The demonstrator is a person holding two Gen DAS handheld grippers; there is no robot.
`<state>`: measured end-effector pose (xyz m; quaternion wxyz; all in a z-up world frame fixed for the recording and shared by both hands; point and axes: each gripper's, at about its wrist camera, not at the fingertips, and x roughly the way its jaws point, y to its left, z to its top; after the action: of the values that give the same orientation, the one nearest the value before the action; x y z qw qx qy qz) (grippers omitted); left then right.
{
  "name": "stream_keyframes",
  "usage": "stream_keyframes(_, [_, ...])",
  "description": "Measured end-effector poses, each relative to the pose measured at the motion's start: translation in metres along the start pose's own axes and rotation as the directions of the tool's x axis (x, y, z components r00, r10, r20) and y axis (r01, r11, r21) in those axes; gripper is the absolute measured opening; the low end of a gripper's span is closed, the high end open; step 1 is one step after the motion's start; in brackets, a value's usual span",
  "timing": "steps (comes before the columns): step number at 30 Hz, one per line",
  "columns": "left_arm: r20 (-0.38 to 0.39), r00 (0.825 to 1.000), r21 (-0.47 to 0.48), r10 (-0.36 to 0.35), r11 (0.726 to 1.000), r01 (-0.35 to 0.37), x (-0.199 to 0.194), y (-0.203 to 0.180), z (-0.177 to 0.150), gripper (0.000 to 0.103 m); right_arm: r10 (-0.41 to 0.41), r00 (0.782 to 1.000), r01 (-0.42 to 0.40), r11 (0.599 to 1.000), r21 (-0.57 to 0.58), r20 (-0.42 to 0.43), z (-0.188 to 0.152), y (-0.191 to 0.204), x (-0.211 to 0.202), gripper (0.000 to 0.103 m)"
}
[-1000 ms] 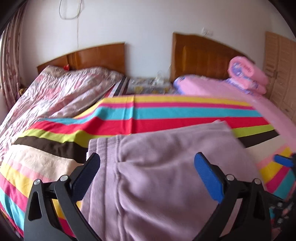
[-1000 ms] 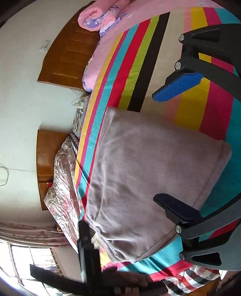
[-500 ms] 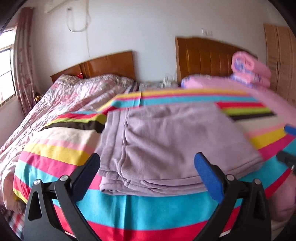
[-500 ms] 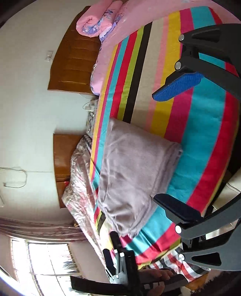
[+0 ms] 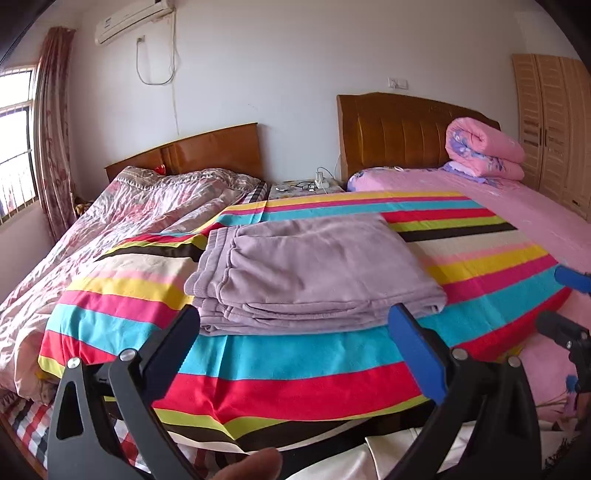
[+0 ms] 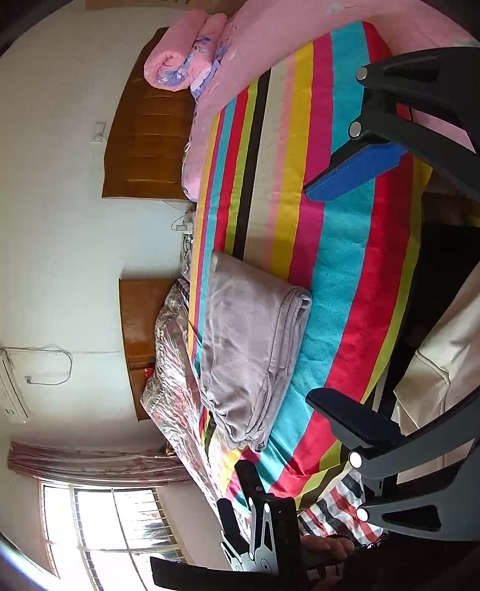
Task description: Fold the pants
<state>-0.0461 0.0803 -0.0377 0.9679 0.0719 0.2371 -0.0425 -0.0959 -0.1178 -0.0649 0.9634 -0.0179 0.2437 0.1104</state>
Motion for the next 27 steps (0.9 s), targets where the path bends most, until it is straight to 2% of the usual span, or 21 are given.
stream_keyframes(11, [0.024, 0.999, -0.069, 0.025, 0.997, -0.023, -0.003, 0.018, -0.005, 0.102, -0.011, 1.000, 0.011, 0.999, -0.034, 0.008, 0.002, 0.015, 0.005, 0.098])
stream_keyframes(27, [0.022, 1.000, -0.053, 0.009, 0.999, -0.007, -0.003, 0.014, -0.007, 0.102, -0.016, 1.000, 0.016, 1.000, -0.016, 0.005, 0.002, 0.011, 0.007, 0.098])
